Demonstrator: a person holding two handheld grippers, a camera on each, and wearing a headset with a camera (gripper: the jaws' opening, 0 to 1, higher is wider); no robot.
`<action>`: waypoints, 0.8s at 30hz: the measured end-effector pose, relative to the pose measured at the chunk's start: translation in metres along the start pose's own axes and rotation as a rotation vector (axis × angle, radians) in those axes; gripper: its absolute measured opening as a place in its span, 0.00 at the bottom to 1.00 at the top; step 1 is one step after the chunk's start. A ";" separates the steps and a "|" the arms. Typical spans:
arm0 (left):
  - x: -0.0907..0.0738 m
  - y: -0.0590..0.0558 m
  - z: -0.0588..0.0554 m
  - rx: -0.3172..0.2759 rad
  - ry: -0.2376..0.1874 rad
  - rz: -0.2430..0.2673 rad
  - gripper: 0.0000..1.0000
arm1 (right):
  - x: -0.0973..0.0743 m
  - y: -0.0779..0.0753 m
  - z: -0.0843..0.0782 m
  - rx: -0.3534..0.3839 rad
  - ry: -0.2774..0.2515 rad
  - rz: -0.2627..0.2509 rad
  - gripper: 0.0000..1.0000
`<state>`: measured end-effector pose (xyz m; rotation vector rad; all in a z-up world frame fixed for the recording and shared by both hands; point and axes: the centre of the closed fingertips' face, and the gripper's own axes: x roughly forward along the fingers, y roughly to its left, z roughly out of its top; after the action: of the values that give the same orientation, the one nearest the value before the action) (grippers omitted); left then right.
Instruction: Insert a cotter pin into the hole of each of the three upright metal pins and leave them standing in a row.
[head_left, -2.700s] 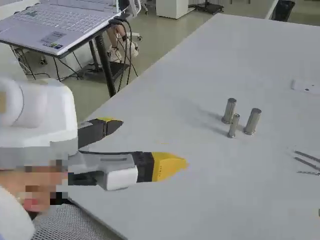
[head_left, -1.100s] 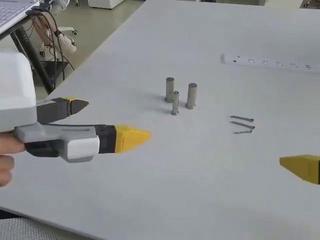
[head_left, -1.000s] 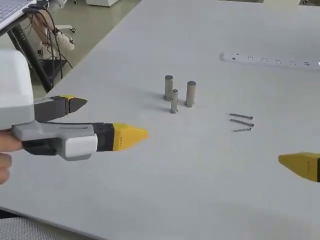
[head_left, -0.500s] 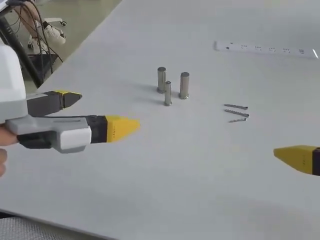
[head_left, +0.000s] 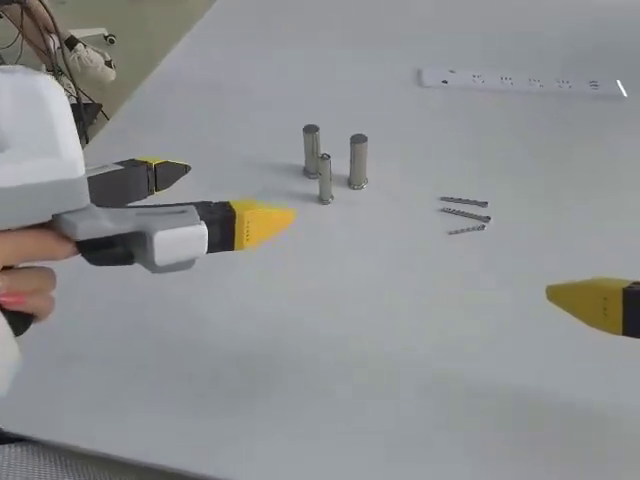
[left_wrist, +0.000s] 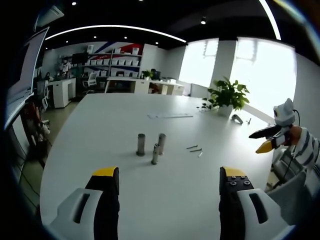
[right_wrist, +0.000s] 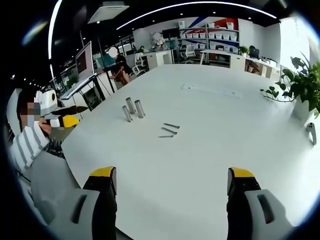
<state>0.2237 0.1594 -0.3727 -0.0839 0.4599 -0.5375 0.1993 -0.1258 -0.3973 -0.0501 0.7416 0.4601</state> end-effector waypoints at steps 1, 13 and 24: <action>0.003 0.000 0.001 0.005 0.001 -0.003 0.79 | 0.000 -0.001 -0.001 0.005 0.000 0.000 0.90; 0.057 0.010 0.007 0.001 -0.002 -0.046 0.70 | 0.002 -0.002 -0.006 0.019 0.012 -0.009 0.90; 0.089 0.015 -0.009 0.028 0.070 -0.083 0.63 | 0.001 -0.010 -0.007 0.039 0.004 -0.042 0.89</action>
<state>0.2945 0.1273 -0.4198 -0.0580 0.5187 -0.6295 0.2000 -0.1360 -0.4040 -0.0300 0.7517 0.4058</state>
